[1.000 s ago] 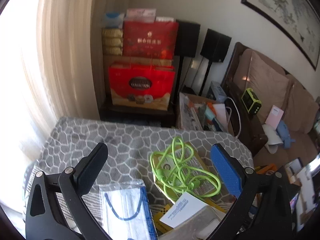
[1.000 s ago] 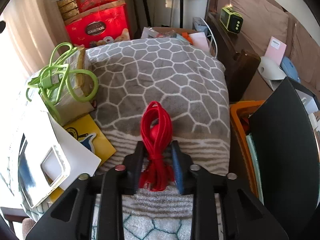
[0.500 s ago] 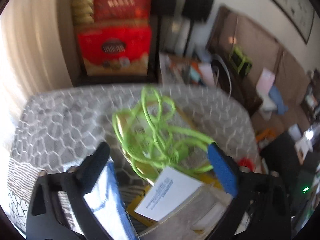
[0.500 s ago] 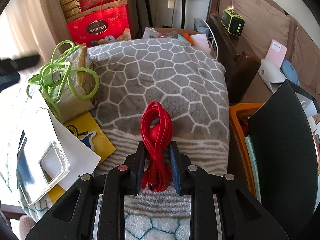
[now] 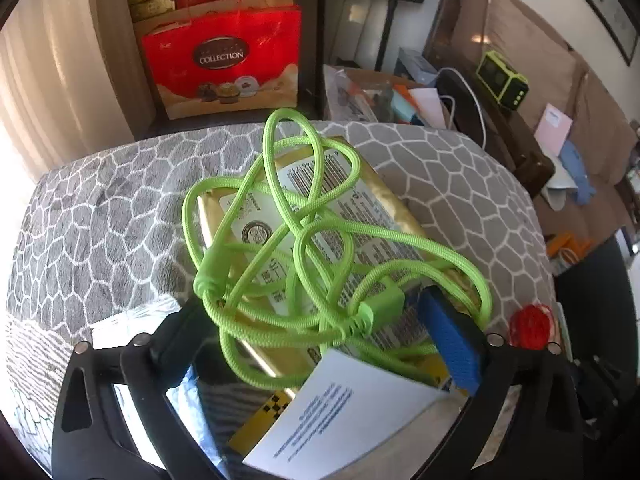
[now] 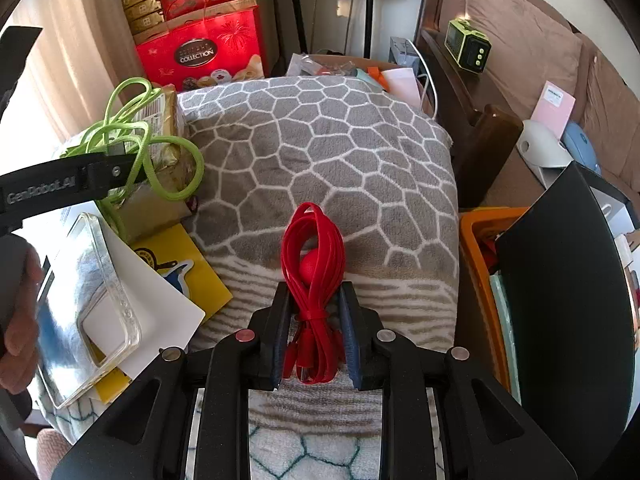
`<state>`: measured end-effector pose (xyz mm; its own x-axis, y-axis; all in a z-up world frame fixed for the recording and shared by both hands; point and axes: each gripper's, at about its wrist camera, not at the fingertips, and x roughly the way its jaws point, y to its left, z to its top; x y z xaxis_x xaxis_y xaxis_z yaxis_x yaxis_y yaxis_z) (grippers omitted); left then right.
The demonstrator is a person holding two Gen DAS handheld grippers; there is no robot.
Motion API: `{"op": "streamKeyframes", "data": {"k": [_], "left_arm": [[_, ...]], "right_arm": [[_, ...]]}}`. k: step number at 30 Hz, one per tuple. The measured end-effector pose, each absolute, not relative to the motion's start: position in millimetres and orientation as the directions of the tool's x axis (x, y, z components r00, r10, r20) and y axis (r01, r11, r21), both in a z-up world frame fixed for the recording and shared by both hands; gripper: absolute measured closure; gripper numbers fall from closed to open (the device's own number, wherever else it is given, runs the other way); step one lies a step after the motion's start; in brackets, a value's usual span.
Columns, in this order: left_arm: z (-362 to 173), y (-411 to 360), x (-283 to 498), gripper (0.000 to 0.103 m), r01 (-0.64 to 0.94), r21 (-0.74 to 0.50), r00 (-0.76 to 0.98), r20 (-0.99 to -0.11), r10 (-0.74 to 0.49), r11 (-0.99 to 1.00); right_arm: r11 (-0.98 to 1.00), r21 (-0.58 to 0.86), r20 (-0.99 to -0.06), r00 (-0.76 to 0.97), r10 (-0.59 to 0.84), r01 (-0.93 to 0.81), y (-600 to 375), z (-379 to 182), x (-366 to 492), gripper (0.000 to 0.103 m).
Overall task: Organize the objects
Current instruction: 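Close the left gripper on the lime-green cable and lift it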
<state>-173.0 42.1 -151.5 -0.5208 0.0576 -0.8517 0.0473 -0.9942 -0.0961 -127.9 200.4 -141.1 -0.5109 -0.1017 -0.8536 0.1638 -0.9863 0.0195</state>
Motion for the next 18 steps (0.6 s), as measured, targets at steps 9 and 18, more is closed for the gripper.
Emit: {"op": "streamKeyframes", "data": {"k": [9,18], "left_arm": [[-150,26,-178,0.029,0.082,-0.173,-0.524,-0.845,0.105,-0.982],[-136,1,-174,0.066,0.111,-0.264,-0.524,-0.835,0.169,-0.958]], "right_arm": [[-0.986,0.021,-0.854,-0.511,-0.103,0.164,199,-142,-127,0.08],[-0.985,0.058,-0.845,-0.517,-0.135,0.161,202,-139,-127,0.08]]}}
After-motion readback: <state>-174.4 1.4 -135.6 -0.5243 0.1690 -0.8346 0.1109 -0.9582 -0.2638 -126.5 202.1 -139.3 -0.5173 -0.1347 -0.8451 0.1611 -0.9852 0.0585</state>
